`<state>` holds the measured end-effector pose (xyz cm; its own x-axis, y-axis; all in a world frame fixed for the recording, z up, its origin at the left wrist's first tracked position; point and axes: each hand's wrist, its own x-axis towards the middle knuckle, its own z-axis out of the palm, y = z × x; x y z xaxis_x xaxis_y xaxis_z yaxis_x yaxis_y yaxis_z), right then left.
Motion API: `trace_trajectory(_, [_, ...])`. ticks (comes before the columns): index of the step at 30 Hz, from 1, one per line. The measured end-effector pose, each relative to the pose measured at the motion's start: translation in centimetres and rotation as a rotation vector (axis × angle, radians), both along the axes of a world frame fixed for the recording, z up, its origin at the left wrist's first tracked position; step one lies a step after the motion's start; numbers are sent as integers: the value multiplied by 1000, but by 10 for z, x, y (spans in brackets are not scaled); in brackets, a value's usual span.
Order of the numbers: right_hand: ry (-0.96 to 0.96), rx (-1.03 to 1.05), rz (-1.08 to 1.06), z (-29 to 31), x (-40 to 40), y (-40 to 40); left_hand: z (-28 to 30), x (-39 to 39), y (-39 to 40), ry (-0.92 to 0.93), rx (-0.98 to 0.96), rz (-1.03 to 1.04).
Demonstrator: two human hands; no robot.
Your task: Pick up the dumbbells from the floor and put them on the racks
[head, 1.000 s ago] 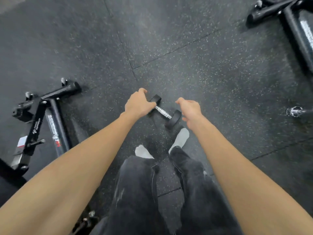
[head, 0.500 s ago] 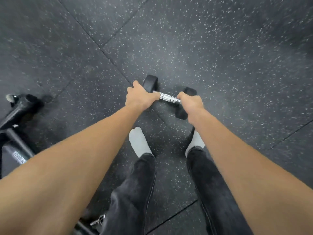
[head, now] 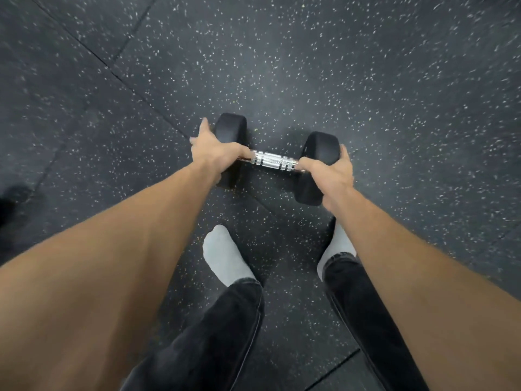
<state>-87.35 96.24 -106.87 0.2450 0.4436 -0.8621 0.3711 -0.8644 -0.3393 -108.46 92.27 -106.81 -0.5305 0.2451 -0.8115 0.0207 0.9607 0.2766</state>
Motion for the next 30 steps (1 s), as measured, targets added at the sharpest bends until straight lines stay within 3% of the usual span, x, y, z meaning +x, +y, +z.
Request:
trace_trajectory(4, [37,-52,35,2,2,10,10,-7,8,-110,-58,-70])
trace_trajectory(17, [52,24,62,49,22,5,52,12,-7,-37,5,-98])
trace_trajectory(24, [53,84,-40,155,57,5,162,39,16,-24,48,-257])
trace_trajectory(30, [28,195,-218,299,115,-9,312,97,54,5,118,-519])
